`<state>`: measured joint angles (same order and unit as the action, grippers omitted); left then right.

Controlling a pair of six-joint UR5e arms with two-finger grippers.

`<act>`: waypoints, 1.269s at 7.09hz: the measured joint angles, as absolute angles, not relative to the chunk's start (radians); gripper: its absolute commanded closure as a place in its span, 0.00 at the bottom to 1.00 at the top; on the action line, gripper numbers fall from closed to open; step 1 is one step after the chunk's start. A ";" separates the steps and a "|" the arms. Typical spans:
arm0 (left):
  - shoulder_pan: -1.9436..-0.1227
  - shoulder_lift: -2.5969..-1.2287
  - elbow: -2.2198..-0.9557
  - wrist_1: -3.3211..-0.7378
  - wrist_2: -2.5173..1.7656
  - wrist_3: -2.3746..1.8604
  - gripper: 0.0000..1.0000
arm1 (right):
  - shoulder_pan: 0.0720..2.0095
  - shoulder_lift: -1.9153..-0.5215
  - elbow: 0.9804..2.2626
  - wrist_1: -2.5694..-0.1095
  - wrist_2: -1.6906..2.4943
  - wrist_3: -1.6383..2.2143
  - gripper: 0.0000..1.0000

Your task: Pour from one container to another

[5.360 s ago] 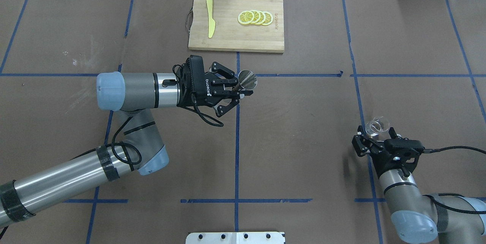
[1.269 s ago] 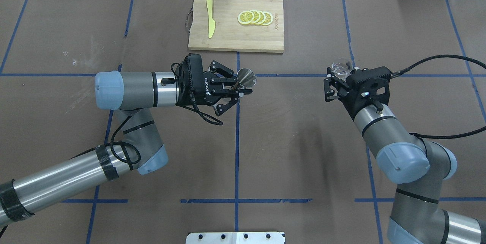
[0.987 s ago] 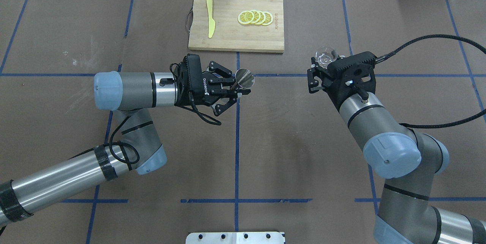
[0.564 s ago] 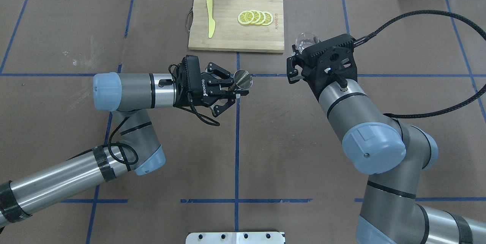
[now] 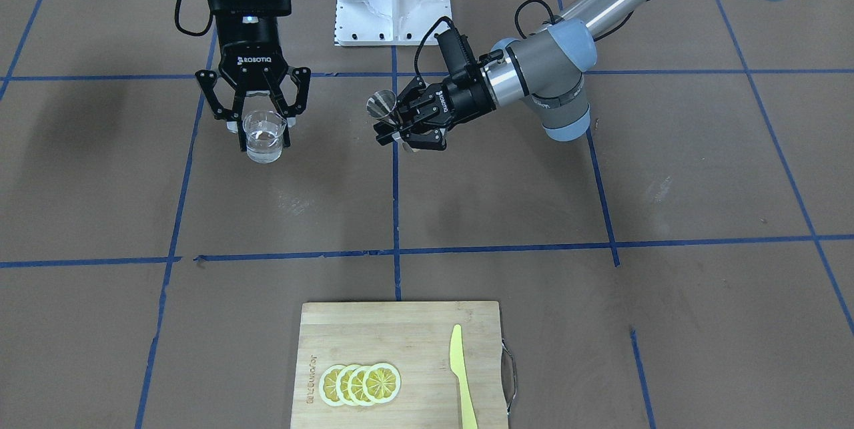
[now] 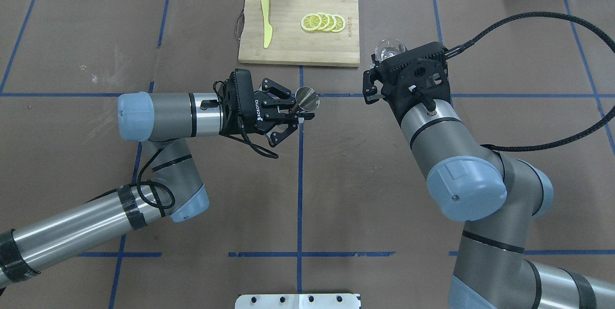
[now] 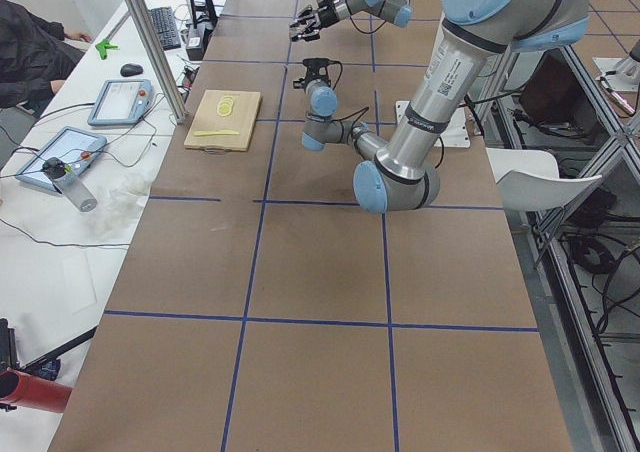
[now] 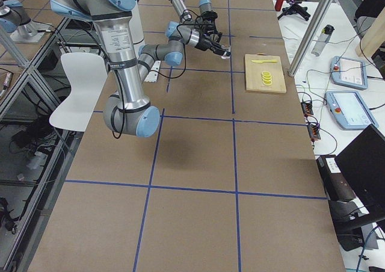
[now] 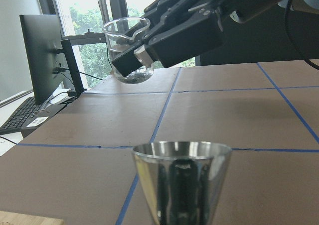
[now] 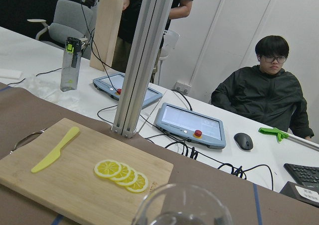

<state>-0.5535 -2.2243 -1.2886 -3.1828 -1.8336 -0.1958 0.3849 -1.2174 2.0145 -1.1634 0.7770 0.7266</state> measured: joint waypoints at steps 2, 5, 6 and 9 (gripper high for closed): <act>-0.553 -2.224 -1.289 -3.177 -1.829 -0.218 1.00 | 0.377 -1.171 2.020 -1.254 0.764 0.710 1.00; -0.552 -2.224 -1.287 -3.171 -1.826 -0.222 1.00 | 0.324 -1.128 2.027 -1.332 0.689 0.660 1.00; -0.552 -2.224 -1.287 -3.170 -1.821 -0.222 1.00 | 0.295 -1.121 2.029 -1.335 0.661 0.651 1.00; -0.552 -2.224 -1.287 -3.165 -1.815 -0.222 1.00 | 0.252 -1.080 2.025 -1.413 0.614 0.621 1.00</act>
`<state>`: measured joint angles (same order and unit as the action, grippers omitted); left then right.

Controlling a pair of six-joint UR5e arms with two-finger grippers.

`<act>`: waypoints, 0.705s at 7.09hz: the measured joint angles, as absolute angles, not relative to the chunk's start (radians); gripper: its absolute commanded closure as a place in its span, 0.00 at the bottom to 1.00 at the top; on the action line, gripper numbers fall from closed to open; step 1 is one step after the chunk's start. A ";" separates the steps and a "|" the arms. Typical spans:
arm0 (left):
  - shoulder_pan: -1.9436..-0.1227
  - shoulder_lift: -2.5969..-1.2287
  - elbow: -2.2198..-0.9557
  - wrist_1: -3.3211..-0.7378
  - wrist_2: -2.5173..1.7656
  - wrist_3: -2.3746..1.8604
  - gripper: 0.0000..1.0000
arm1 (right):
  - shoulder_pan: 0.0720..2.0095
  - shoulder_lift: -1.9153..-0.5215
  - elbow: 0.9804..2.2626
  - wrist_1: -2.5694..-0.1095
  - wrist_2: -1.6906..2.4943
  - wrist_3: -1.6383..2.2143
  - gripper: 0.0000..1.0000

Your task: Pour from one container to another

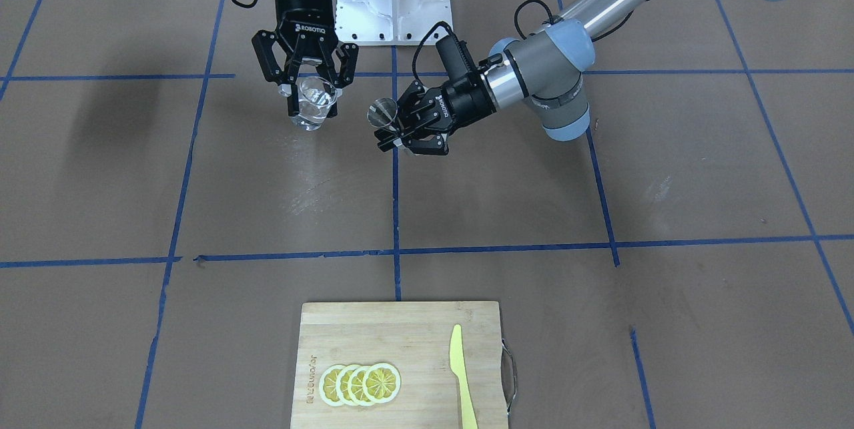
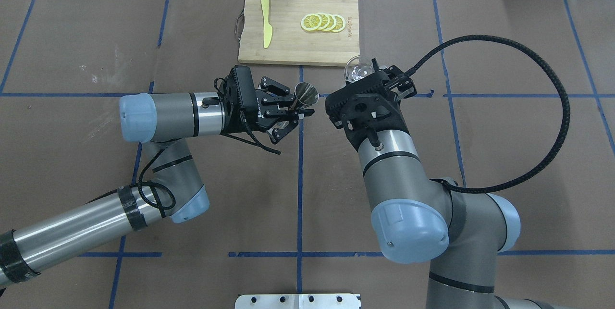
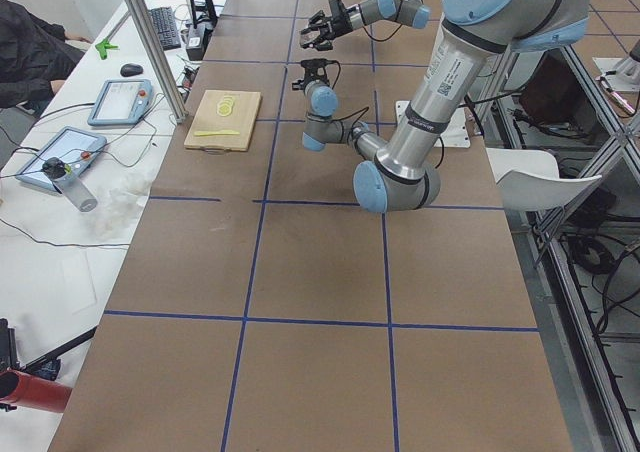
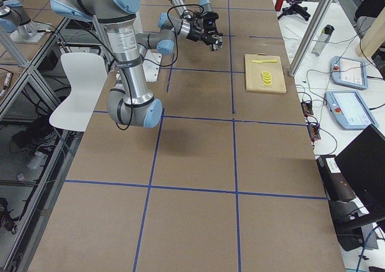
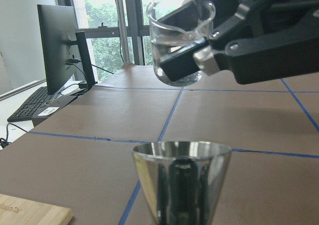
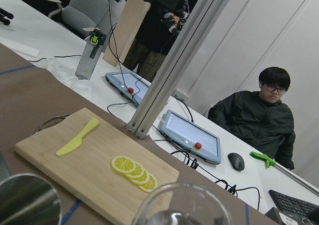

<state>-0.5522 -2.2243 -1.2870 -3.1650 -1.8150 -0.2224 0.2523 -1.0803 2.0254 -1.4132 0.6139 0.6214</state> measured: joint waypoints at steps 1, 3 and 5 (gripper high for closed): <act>-0.552 -2.224 -1.287 -3.165 -1.815 -0.222 1.00 | 0.249 -1.058 2.023 -1.452 0.611 0.619 1.00; -0.552 -2.223 -1.287 -3.165 -1.815 -0.222 1.00 | 0.246 -1.040 2.014 -1.485 0.609 0.617 1.00; -0.552 -2.223 -1.287 -3.165 -1.815 -0.222 1.00 | 0.246 -1.009 2.003 -1.525 0.609 0.606 1.00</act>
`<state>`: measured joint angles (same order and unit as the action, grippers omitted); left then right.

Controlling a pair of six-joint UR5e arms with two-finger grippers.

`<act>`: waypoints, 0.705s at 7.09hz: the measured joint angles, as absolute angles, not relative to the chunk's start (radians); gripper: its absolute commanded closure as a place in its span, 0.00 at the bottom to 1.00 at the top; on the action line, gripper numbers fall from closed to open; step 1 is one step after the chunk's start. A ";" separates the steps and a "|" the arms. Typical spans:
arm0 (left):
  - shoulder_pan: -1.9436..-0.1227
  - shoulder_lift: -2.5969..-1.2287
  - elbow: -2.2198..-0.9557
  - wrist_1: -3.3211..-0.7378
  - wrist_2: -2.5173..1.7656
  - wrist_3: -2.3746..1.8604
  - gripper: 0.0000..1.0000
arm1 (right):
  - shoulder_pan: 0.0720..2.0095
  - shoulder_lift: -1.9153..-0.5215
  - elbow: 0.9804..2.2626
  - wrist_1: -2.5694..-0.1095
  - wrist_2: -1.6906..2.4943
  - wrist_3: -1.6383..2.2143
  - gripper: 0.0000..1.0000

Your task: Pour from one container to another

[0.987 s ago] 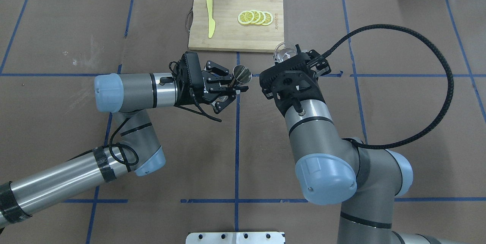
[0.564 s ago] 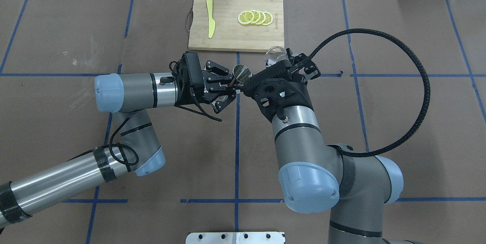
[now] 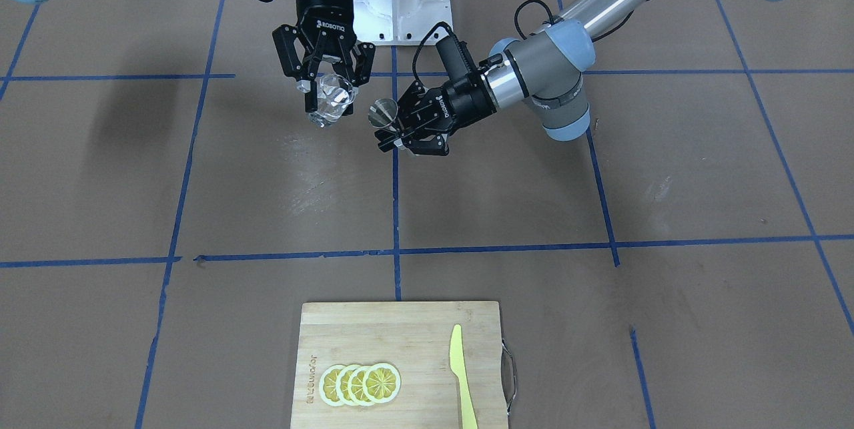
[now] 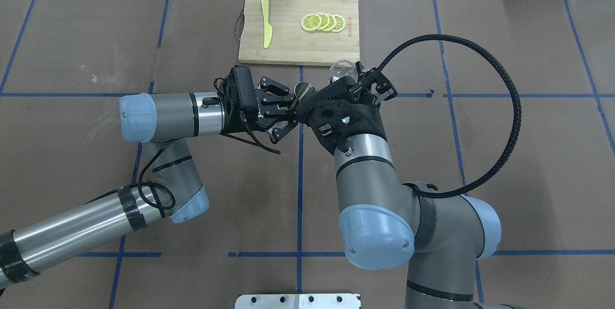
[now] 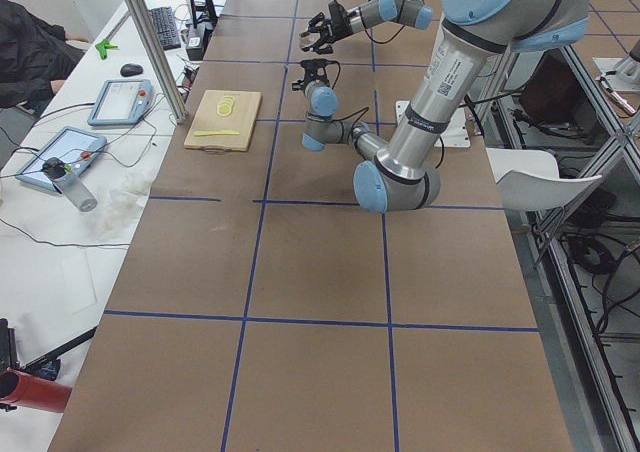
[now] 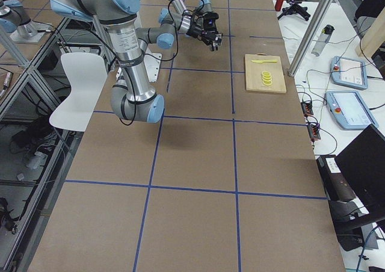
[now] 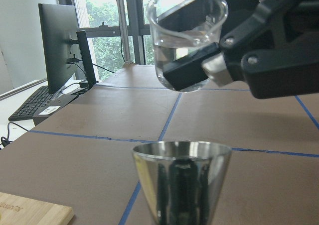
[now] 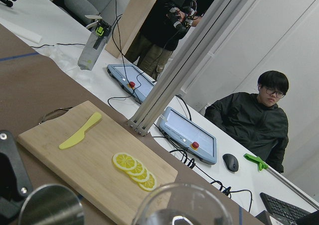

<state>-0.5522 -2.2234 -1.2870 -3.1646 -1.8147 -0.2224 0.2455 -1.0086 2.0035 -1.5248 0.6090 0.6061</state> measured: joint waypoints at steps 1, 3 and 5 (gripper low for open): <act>-0.552 -2.223 -1.287 -3.165 -1.815 -0.222 1.00 | 0.246 -0.993 2.000 -1.545 0.609 0.603 1.00; -0.552 -2.223 -1.286 -3.165 -1.815 -0.222 1.00 | 0.245 -0.979 1.989 -1.559 0.609 0.601 1.00; -0.551 -2.223 -1.287 -3.165 -1.815 -0.222 1.00 | 0.244 -0.976 1.974 -1.566 0.604 0.601 1.00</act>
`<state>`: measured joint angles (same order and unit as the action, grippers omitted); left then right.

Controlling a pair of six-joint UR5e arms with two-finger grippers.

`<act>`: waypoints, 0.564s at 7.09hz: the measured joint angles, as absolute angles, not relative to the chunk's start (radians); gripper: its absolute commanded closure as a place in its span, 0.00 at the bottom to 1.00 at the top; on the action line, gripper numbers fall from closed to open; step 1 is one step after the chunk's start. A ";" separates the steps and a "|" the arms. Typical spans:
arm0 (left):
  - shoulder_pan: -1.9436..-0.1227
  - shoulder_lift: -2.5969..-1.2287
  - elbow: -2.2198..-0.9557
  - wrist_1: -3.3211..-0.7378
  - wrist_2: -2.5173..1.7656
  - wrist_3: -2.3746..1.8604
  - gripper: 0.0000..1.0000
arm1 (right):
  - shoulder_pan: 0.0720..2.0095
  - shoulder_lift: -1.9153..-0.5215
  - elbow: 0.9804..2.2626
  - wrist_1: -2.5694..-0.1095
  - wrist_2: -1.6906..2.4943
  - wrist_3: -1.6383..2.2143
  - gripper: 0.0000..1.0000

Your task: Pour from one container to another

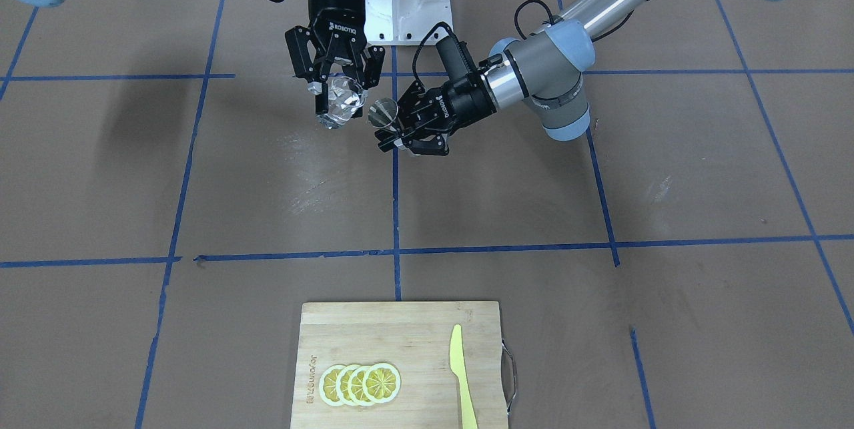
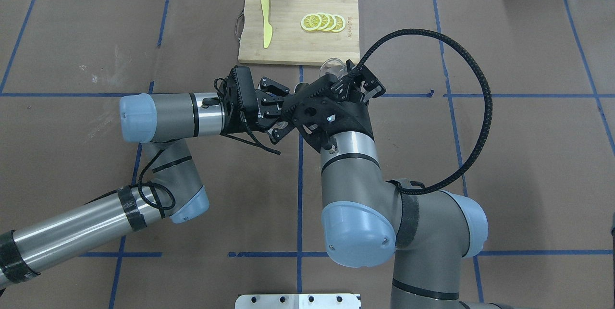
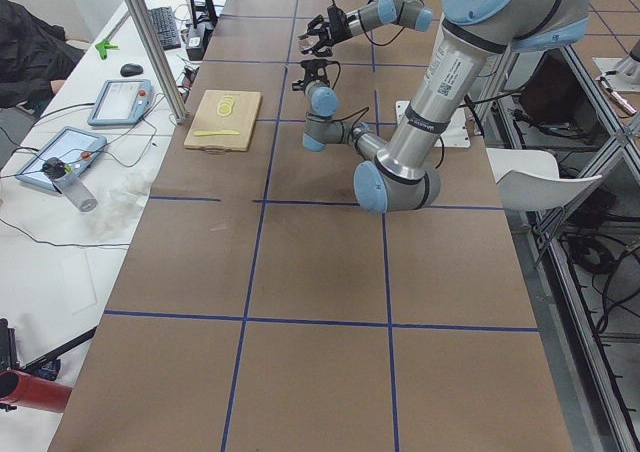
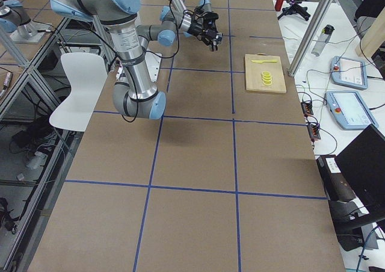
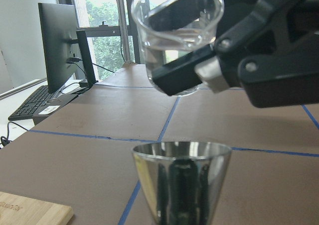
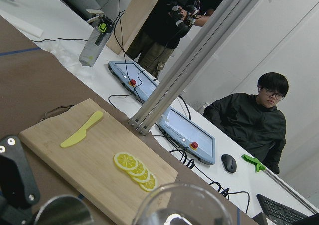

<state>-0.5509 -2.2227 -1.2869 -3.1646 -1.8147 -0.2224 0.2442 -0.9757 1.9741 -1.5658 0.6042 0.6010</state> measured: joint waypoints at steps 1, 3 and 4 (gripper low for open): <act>-0.551 -2.222 -1.287 -3.165 -1.815 -0.222 1.00 | 0.242 -0.971 1.971 -1.577 0.594 0.600 1.00; -0.550 -2.220 -1.287 -3.165 -1.815 -0.222 1.00 | 0.233 -0.957 1.970 -1.603 0.574 0.600 1.00; -0.550 -2.218 -1.287 -3.166 -1.816 -0.222 1.00 | 0.228 -0.955 1.970 -1.609 0.567 0.600 1.00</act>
